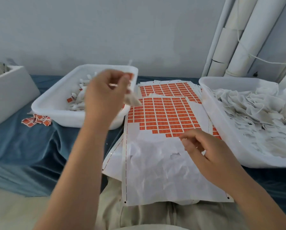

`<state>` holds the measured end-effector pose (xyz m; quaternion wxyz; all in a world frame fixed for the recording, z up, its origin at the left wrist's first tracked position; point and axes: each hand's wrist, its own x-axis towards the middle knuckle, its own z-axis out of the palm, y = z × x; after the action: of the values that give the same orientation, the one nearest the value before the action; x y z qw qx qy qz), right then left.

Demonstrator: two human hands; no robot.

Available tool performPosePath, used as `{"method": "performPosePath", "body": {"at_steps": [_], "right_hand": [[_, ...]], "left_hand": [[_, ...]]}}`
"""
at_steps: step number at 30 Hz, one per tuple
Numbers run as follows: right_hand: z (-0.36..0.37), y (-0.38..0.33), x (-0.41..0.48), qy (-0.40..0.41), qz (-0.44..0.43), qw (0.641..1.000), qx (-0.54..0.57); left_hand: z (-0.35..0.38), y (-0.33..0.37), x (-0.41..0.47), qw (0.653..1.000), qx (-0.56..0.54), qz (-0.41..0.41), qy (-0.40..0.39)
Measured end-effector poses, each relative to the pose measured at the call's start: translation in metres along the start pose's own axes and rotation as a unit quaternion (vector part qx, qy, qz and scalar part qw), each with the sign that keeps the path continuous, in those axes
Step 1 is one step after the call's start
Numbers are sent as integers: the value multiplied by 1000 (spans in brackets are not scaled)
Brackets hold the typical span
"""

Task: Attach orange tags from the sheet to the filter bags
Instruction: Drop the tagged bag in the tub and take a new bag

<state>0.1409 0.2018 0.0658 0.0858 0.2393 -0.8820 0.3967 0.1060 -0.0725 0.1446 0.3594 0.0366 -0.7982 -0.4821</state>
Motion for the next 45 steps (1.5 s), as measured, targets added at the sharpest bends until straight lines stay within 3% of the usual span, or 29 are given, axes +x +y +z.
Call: {"method": "performPosePath", "body": {"at_steps": [3,5,7,10,11,12,15,17,19,21,23,25,28,30,32,35,39,42,45], "right_hand": [[-3,2,1,-3,-15,1000,-18],[-4,4,2,-7,-24,999,-32],[-5,6,2,-15,-32,998,-48],[-11,11,3,-30,-35,996,-75],[-15,12,3,-29,-32,996,-80],[-19,12,4,-16,-27,996,-86],[-40,16,8,77,24,993,-81],[-59,22,11,150,82,984,-43],[-82,36,18,172,120,973,-98],[-106,58,30,93,167,962,-193],[-124,78,47,-31,231,937,-259],[-132,91,67,-108,259,912,-300],[-129,107,97,-162,235,877,-386],[-125,114,109,-188,214,858,-427],[-125,118,111,-183,219,873,-396],[-129,116,104,-125,220,903,-346],[-140,95,89,25,198,944,-261],[-141,64,73,137,154,969,-135],[-127,30,54,190,102,977,-3]], "left_hand": [[-19,-15,38,994,87,28,64],[-25,-31,53,987,149,22,59],[-24,-54,59,964,263,-18,-25],[-14,-84,55,864,435,-89,-238],[-11,-90,54,838,461,-104,-272],[-9,-93,53,834,461,-117,-279],[-12,-91,53,864,426,-145,-224],[-16,-85,49,883,428,-119,-149],[-16,-72,36,932,353,-67,-46],[-9,-53,17,972,231,-27,32],[1,-33,-6,990,127,-19,51],[14,-18,-31,998,38,-40,17],[35,-10,-63,992,-85,-79,-54],[48,-10,-79,984,-95,-104,-107],[59,-13,-91,978,-87,-115,-153],[70,-16,-103,969,-78,-122,-200],[77,-15,-107,961,-96,-128,-226],[79,-12,-112,955,-108,-127,-247],[83,-7,-120,951,-118,-117,-262]]}}
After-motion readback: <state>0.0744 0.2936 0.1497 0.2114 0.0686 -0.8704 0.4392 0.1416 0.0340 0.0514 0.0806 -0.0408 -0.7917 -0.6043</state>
